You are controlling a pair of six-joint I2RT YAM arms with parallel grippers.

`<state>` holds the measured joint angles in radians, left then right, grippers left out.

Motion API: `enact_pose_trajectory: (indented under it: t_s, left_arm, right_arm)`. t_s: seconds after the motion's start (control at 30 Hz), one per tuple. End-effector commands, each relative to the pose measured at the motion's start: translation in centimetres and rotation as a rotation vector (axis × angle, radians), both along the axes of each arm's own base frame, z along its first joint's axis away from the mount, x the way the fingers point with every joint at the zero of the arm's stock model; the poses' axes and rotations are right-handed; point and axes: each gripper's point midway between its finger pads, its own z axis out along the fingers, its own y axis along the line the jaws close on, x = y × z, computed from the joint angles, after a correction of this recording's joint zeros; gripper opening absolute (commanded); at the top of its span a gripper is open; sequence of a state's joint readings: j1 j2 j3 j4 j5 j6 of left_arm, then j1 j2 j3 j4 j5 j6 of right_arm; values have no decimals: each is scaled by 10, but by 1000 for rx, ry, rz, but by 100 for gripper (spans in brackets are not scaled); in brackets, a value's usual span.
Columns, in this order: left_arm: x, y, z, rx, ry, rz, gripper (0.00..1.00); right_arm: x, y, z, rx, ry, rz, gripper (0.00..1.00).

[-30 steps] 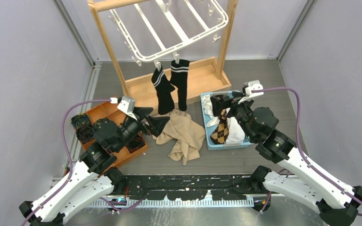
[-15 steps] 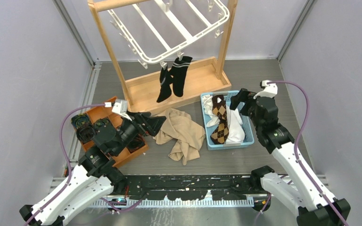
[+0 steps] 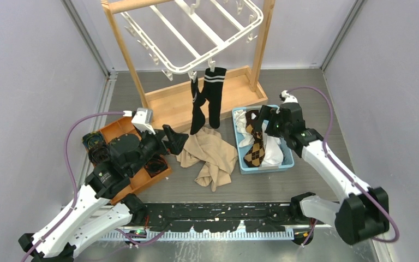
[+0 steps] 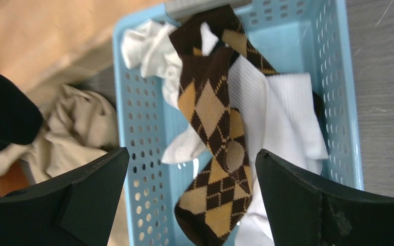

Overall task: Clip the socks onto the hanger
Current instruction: Pick up the sock from the bin.

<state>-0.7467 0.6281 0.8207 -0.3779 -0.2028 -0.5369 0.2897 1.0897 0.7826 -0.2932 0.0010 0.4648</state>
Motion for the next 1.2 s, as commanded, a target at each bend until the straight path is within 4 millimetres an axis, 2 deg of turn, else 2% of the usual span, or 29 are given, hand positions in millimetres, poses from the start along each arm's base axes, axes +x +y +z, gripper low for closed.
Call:
enact_pose_trajectory:
  t_s: [0.0, 0.03, 0.13, 0.23, 0.27, 0.37, 0.5, 0.7, 0.83, 1.03, 1.17]
  left_arm:
    - [-8, 8, -7, 55, 6, -9, 100]
    - [-9, 6, -5, 38, -1, -19, 99]
    - [-13, 7, -3, 35, -32, -36, 100]
    - [-12, 11, -6, 53, -47, -26, 100]
    - [-12, 11, -5, 50, -48, -28, 100]
    - [-13, 5, -3, 13, -51, -44, 100]
    - [-8, -3, -4, -49, -63, -45, 99]
    - [-1, -11, -2, -133, -59, -31, 98]
    - [-1, -16, -6, -154, -32, -38, 98]
    - [1, -30, -7, -271, 9, -57, 94]
    - [1, -35, -6, -303, 48, -65, 93]
  right_arm:
    - [13, 4, 1, -61, 64, 62, 100]
    - [16, 4, 0, -76, 78, 61, 100]
    - [26, -2, 1, -125, 82, 39, 90]
    - [35, -5, 7, -163, 68, 44, 72]
    - [36, -5, 5, -174, 71, 48, 62]
    - [42, -3, -5, -189, 110, 68, 53]
    - [46, -1, -13, -193, 133, 73, 51]
    - [48, -8, -22, -238, 153, 61, 51]
    - [47, -2, -31, -221, 168, 88, 50]
    - [46, -1, -35, -191, 160, 68, 42]
    - [48, 2, -42, -162, 165, 55, 41]
